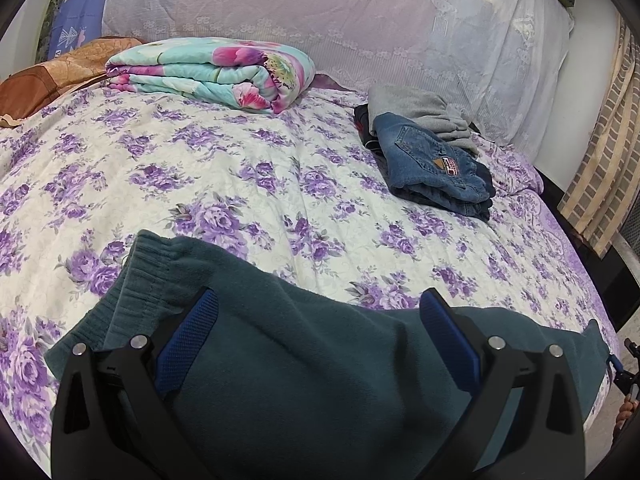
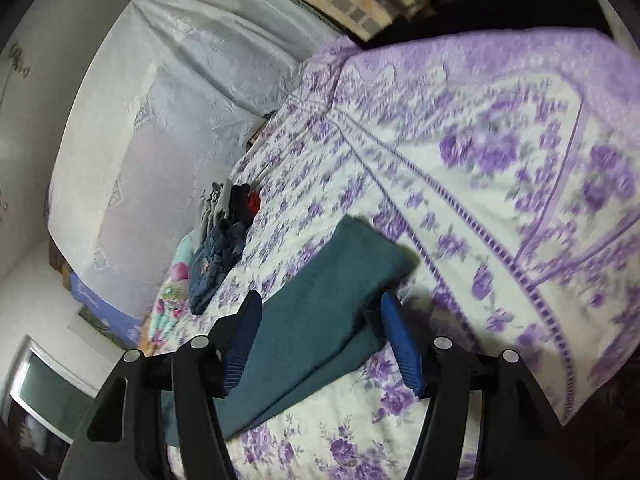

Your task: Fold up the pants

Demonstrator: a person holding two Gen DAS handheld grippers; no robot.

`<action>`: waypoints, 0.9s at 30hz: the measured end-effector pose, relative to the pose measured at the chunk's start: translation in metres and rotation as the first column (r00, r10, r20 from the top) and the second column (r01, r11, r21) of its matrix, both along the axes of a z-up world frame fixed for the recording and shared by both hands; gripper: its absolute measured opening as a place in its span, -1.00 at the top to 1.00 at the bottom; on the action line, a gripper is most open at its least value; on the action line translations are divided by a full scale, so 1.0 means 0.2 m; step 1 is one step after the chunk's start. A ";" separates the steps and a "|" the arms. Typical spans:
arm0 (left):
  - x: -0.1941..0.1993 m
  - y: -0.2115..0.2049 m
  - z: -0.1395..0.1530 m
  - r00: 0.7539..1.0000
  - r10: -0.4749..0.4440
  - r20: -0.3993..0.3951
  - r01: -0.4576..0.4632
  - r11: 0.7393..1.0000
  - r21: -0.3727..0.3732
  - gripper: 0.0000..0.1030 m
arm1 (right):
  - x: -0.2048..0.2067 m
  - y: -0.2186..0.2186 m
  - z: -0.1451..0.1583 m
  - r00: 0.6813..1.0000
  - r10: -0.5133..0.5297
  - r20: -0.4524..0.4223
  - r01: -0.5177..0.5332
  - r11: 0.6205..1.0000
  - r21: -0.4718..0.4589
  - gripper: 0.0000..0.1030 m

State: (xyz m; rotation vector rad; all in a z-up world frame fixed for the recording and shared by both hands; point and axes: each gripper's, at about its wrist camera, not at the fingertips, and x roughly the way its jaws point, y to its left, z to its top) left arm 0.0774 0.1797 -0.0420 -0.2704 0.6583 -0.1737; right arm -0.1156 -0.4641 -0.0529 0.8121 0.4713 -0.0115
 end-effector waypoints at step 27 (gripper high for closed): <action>-0.02 0.00 0.00 1.000 0.001 0.004 -0.001 1.000 -0.010 -0.91 | -0.06 -0.01 -0.22 0.995 0.041 -0.094 -0.033 0.996 0.088 0.70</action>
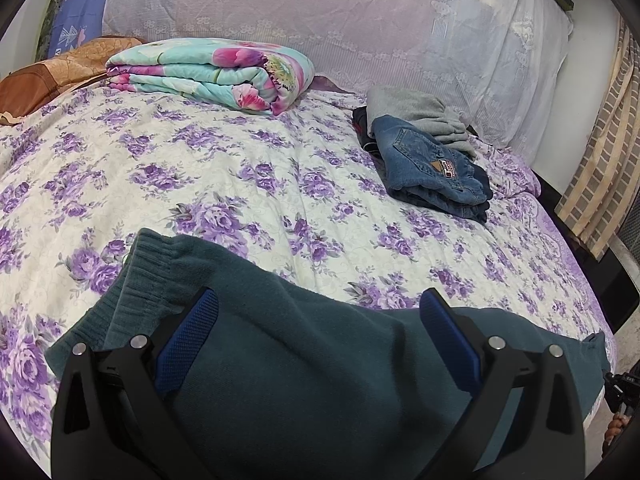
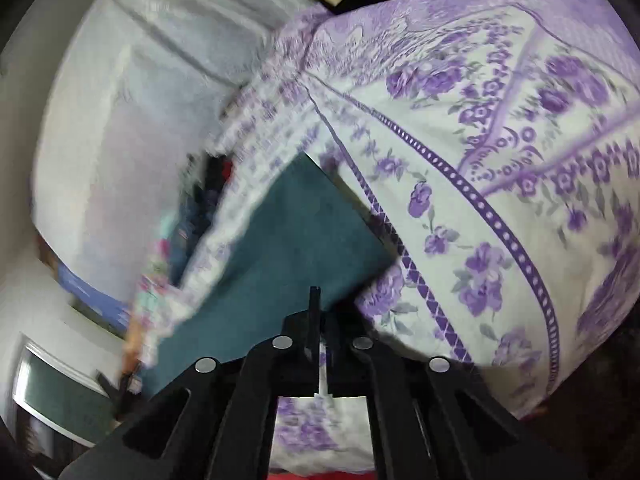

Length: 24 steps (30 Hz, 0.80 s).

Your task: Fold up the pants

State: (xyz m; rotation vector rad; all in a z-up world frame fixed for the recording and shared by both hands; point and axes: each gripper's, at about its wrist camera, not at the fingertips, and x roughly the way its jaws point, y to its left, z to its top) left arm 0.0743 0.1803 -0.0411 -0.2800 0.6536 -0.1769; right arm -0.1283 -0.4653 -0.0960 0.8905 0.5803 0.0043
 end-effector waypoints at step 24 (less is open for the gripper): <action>-0.04 0.02 0.02 0.999 0.012 0.037 -0.010 0.999 -0.050 -0.91 | 0.24 -0.04 0.29 0.986 -0.009 0.168 0.050 0.969 -0.242 0.81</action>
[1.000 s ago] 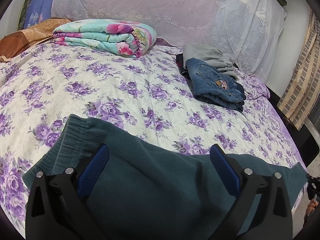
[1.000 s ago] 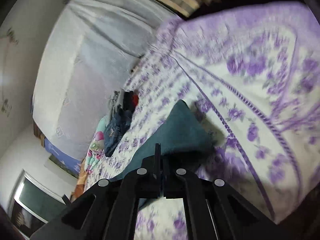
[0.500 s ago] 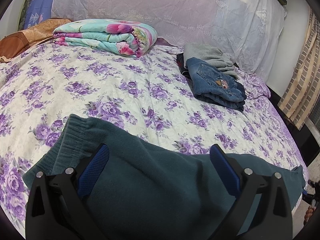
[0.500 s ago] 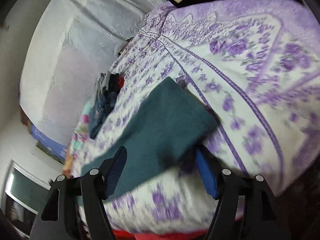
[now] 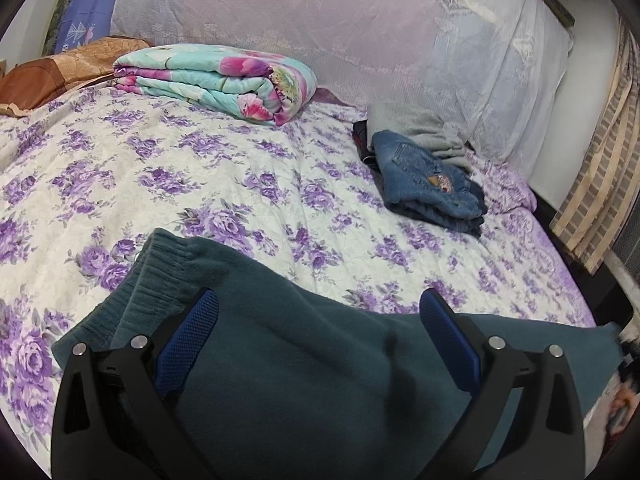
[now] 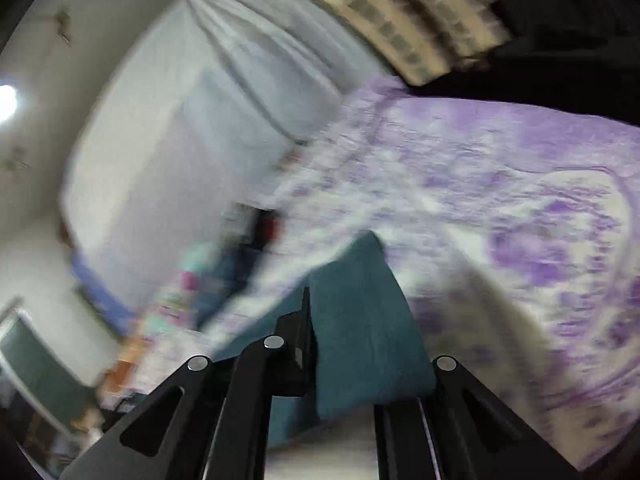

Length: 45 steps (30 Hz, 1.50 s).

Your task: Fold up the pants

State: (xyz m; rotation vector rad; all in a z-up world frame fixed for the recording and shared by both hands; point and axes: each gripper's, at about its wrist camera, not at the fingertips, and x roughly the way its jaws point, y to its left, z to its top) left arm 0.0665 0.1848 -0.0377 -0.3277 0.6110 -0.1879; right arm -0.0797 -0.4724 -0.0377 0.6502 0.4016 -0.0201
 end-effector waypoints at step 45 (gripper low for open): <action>-0.07 -0.24 -0.07 0.990 -0.110 -0.083 0.130 0.948 0.291 -0.91 | 0.78 1.99 -0.08 0.476 0.717 -0.510 -0.864 0.272 -0.424 -0.52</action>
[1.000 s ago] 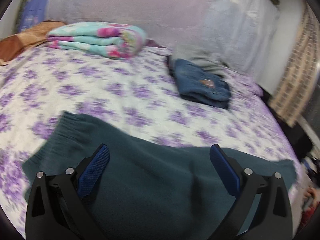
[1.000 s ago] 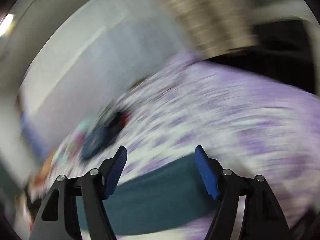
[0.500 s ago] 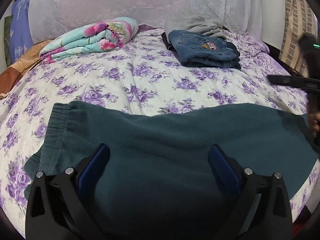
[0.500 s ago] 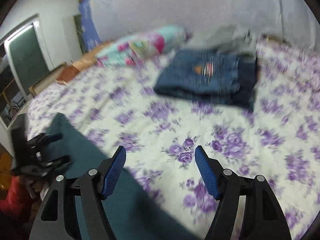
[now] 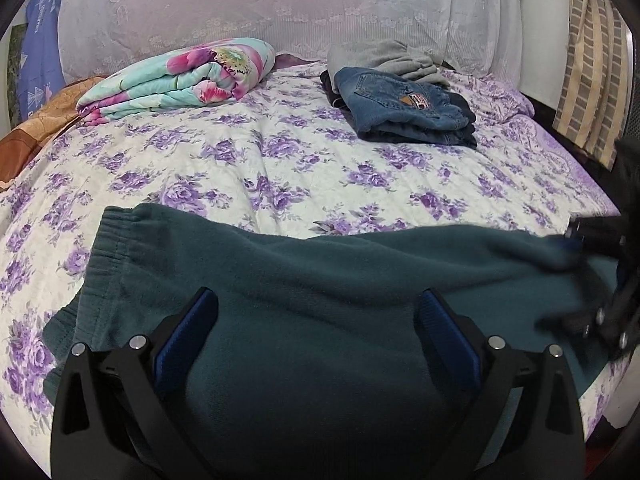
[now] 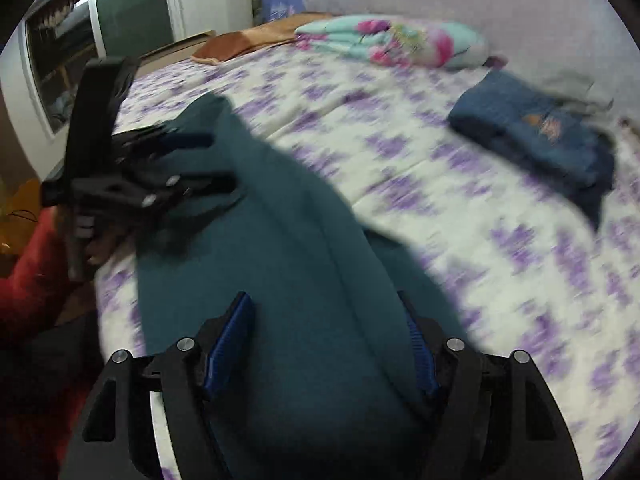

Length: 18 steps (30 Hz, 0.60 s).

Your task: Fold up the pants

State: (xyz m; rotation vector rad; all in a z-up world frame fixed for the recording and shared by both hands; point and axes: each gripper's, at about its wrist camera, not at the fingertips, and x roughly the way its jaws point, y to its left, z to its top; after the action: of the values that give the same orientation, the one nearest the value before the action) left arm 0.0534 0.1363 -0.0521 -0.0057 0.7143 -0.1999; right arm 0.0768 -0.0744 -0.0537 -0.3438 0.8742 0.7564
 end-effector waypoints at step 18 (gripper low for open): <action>-0.01 0.01 0.01 1.000 0.000 0.013 0.000 1.000 -0.031 -0.91 | 0.62 -0.11 0.03 0.879 0.051 -0.475 0.289 0.734 0.614 -0.79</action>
State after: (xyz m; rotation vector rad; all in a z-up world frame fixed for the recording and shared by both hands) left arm 0.0504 0.1380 -0.0502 -0.0341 0.6984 -0.2110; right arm 0.2005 -0.0972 -0.0473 0.5760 0.9902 0.9964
